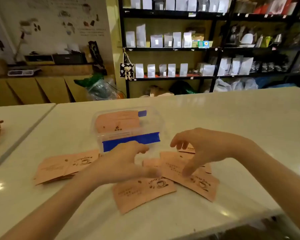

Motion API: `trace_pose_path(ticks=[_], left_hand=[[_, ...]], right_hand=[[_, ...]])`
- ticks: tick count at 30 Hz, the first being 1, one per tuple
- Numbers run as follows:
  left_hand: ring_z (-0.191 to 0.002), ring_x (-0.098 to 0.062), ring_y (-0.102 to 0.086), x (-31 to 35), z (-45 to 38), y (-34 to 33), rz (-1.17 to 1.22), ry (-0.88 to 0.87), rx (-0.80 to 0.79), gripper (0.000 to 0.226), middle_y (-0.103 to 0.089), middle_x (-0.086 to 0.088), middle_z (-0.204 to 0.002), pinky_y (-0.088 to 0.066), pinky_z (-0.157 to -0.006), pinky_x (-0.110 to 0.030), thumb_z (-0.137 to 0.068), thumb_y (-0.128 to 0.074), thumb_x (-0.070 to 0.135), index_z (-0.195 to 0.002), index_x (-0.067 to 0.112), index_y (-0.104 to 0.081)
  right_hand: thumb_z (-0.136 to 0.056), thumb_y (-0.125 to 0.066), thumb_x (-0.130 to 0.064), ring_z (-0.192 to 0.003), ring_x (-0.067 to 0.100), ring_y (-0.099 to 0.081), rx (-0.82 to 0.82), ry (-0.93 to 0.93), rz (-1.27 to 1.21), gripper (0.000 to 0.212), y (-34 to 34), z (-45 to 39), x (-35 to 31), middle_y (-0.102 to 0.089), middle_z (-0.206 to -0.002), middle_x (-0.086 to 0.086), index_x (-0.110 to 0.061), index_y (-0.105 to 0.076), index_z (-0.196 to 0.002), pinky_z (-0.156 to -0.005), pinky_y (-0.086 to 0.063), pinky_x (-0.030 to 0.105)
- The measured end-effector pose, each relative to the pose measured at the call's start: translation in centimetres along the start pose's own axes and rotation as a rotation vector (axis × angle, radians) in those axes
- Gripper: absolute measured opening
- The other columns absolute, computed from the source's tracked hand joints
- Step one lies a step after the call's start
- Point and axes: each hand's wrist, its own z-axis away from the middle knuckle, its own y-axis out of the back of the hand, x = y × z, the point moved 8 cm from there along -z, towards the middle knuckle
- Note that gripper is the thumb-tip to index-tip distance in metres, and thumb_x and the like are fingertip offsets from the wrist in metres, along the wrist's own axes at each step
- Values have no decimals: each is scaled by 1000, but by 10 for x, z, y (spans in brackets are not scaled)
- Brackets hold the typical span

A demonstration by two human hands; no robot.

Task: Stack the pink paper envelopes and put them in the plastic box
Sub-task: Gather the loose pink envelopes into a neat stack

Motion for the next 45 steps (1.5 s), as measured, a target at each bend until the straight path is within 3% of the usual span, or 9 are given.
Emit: trace_pose_path(ticks=[4,9,12,19,25,30,35,39,45], left_hand=[[-129,-7,-27,-14,9,-9,-177,45,29,88,-30,14,-142,-27,-104,-30,-57,-61,67,-132,33,-31],[-107,2,-31,-23,23,-15,-212,-35,52,95,-33,25,-118,-35,-92,-21,-45,-54,79,-127,35,-35],[-106,4,-29,-23,26,-18,-260,-79,63,101,-31,26,-115,-34,-92,-21,-38,-45,85,-125,34,-36],[-102,6,-28,-20,26,-17,-216,-118,140,75,-37,23,-122,-35,-89,-17,-58,-58,68,-122,31,-45],[-101,6,-32,-29,32,14,-189,-151,285,82,-37,26,-108,-34,-80,-13,-50,-45,73,-124,38,-41],[-100,1,-37,-54,48,48,-176,-105,435,82,-45,21,-105,-32,-77,-11,-50,-48,69,-124,34,-45],[-97,4,-38,-90,72,77,-80,18,540,83,-39,36,-97,-33,-84,-11,-48,-63,66,-122,42,-36],[-103,-4,-35,-124,86,89,10,141,604,87,-44,23,-102,-33,-96,-32,-55,-78,38,-128,36,-31],[-103,-4,-42,-161,86,83,140,174,553,91,-43,28,-103,-37,-82,-23,-52,-82,38,-121,48,-23]], right_hand=[[-54,-70,-62,-98,9,-49,43,-50,85,77,-10,1,9,-52,-111,-11,-31,-43,-120,-84,-45,27],[-48,-60,-76,-86,12,-52,146,-59,208,80,-17,6,12,-56,-99,-11,-29,-49,-112,-73,-45,29],[-45,-58,-78,-82,11,-54,161,-56,220,79,-21,3,13,-58,-95,-11,-28,-53,-107,-72,-47,30],[-49,-63,-72,-88,11,-53,193,-34,143,69,-14,2,10,-56,-98,-13,-30,-54,-103,-76,-49,32],[-57,-69,-59,-92,12,-58,247,101,-63,62,12,-8,-18,-58,-102,-14,-37,-50,-111,-76,-50,25],[-58,-70,-56,-84,4,-56,331,282,-118,51,32,-27,-66,-57,-94,-22,-47,-48,-104,-73,-47,18],[-57,-73,-50,-84,3,-52,422,425,-152,61,44,-48,-117,-49,-87,-28,-32,-53,-112,-76,-44,18],[-57,-74,-49,-95,9,-53,416,468,-189,57,41,-66,-151,-59,-100,-14,-27,-58,-108,-82,-47,27],[-58,-69,-59,-121,13,-26,362,486,-25,62,16,-98,-188,-42,-129,-7,-27,-58,-110,-100,-26,35]])
